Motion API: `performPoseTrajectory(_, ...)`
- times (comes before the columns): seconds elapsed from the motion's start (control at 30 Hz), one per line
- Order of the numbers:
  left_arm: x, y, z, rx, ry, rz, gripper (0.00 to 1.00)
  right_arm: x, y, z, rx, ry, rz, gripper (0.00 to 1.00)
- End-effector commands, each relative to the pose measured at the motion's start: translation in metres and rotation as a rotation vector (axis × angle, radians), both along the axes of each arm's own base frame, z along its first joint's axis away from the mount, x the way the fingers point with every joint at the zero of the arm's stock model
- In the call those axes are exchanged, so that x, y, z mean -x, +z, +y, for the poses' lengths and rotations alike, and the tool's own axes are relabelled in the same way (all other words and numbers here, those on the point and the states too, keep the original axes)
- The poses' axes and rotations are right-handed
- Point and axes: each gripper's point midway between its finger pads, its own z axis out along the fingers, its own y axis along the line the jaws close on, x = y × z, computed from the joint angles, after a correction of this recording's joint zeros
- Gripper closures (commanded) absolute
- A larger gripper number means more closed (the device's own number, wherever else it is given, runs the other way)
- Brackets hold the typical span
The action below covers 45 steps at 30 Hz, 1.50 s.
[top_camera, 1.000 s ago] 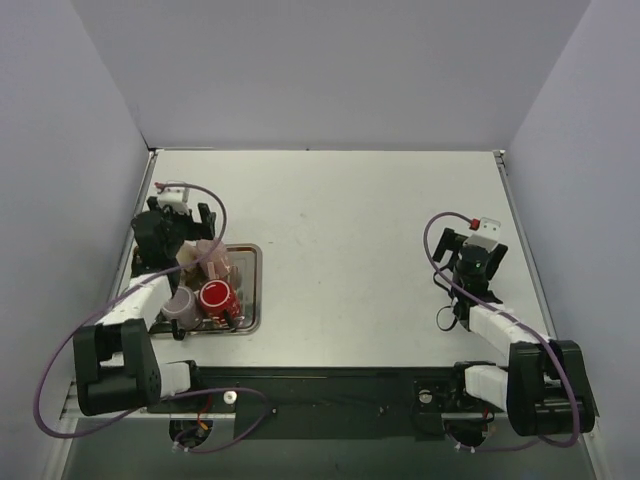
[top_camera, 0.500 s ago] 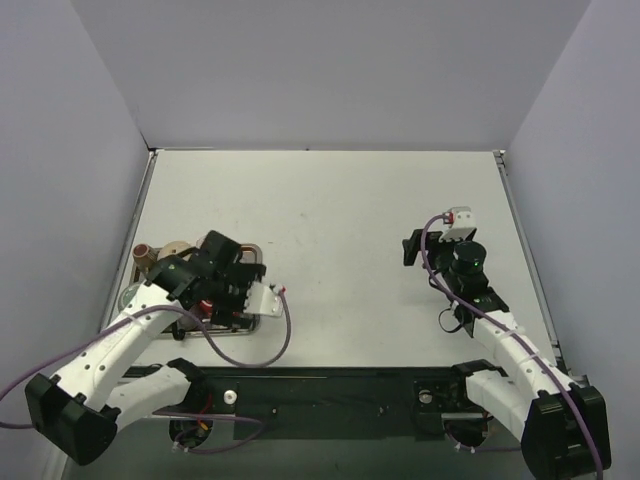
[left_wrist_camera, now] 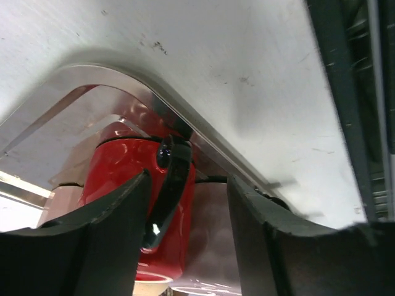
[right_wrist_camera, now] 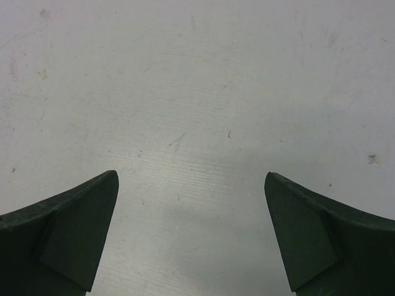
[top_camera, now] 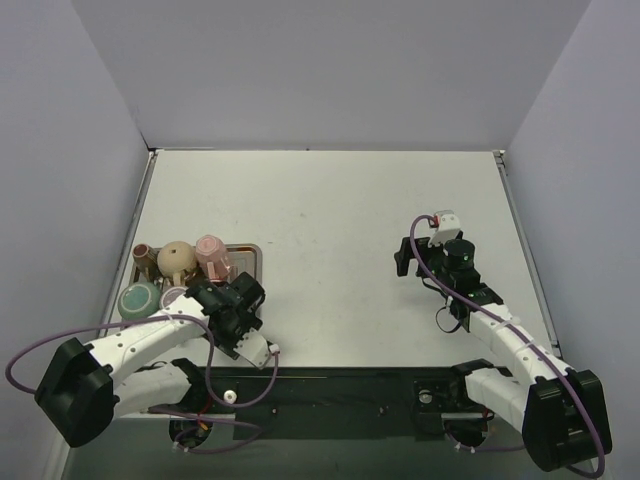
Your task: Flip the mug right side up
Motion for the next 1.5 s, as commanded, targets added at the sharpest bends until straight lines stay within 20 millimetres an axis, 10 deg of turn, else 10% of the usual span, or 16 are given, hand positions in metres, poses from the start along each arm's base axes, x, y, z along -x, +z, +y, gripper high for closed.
performPoseTrajectory(0.0,-0.039,-0.001,-0.003,-0.038,-0.074,-0.187,0.42,-0.008,0.023,0.011,-0.028,0.04,-0.062,0.0)
performPoseTrajectory(0.27,-0.066,0.008,-0.022,0.024,-0.072,-0.313,1.0,-0.004,0.026,0.021,-0.064,0.073,-0.049,0.0)
performPoseTrajectory(0.47,-0.092,0.089,-0.083,0.399,0.214,-0.362,1.0,0.011,0.049,0.046,-0.151,0.148,0.01,0.0)
performPoseTrajectory(0.67,-0.078,0.203,-0.16,0.966,0.517,-0.034,1.0,0.057,0.107,0.128,-0.241,0.468,-0.042,0.0)
performPoseTrajectory(0.87,-0.066,0.285,-0.184,1.343,0.703,0.33,1.0,0.123,0.187,0.203,-0.365,0.781,-0.261,0.0)
performPoseTrajectory(1.07,-0.028,0.316,-0.196,1.444,0.665,0.586,1.0,0.152,0.233,0.242,-0.444,0.92,-0.361,0.09)
performPoseTrajectory(1.23,-0.016,0.327,-0.199,1.462,0.639,0.676,1.0,0.152,0.223,0.264,-0.425,0.954,-0.274,0.19)
performPoseTrajectory(1.47,-0.019,0.324,-0.194,1.465,0.643,0.617,1.0,0.131,0.212,0.216,-0.356,0.749,-0.306,0.11)
